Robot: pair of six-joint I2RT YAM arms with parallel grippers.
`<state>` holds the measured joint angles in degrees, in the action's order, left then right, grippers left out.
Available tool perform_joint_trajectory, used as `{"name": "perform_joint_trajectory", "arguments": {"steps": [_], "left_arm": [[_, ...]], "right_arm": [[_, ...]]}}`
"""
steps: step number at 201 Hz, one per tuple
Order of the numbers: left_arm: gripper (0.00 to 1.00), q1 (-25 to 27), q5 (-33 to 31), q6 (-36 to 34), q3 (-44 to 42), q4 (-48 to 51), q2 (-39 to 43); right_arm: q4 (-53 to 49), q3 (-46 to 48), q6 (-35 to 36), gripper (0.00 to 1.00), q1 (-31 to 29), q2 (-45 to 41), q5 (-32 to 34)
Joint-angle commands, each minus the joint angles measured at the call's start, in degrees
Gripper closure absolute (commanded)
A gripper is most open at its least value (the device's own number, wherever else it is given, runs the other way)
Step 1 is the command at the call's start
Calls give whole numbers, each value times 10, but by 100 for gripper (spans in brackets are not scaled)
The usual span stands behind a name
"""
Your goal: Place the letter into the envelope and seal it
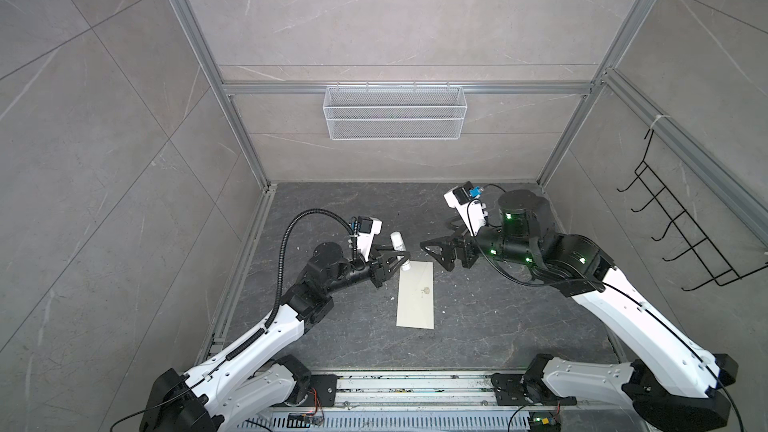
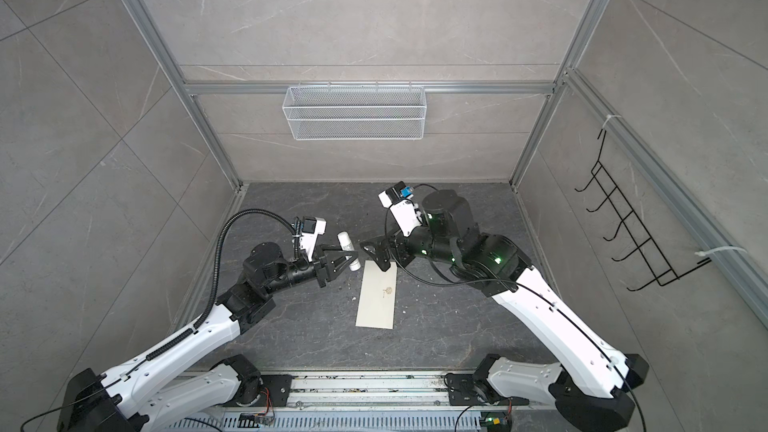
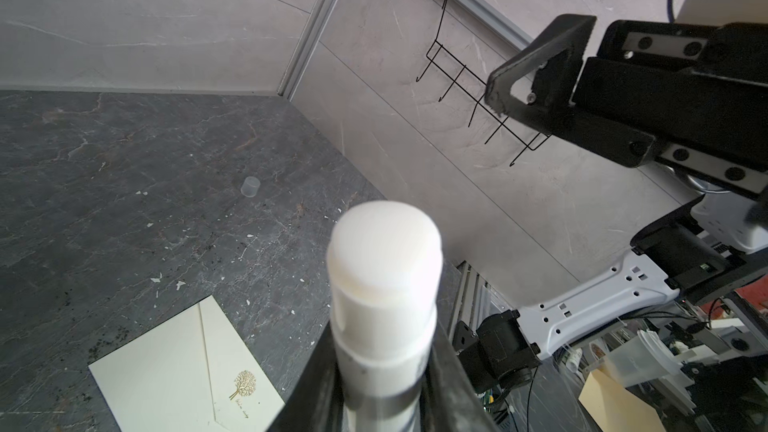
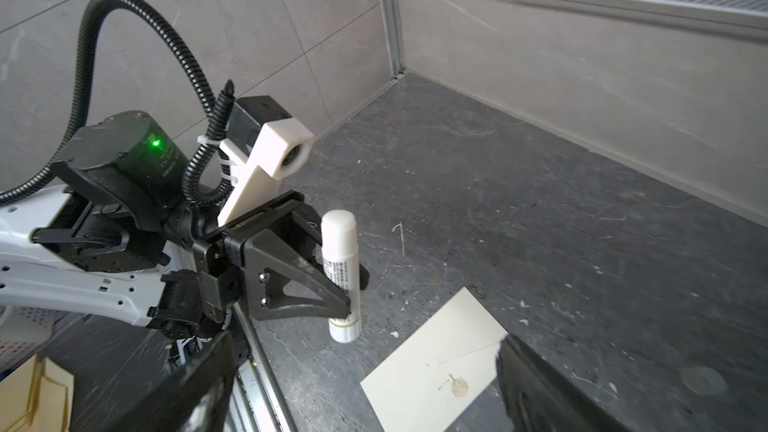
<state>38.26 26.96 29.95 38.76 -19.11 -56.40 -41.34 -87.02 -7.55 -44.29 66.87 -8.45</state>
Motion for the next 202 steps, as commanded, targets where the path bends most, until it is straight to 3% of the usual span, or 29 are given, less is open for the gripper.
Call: {"name": "perform_joint_trajectory", "arguments": {"steps": [1,13,56,92,139,202], "left_arm": [[100,-1,-21,-12,11,-16,12],[100,-1,-24,-12,8,-20,13],[100,-2,-27,-10,5,-37,12],[100,-1,-24,-9,7,-42,10],[100,-2,-24,-7,6,-44,8],[100,-1,-45,2,7,-44,1]], "right_arm": [[-38,6,-2,1,-2,-20,96],[-36,24,0,1,-3,-32,155],[-4,69,-20,1,-2,-66,250],[14,79,-48,1,-2,-75,289],[16,58,-25,1,-2,-57,301],[-69,25,-128,1,-1,-29,488]]}}
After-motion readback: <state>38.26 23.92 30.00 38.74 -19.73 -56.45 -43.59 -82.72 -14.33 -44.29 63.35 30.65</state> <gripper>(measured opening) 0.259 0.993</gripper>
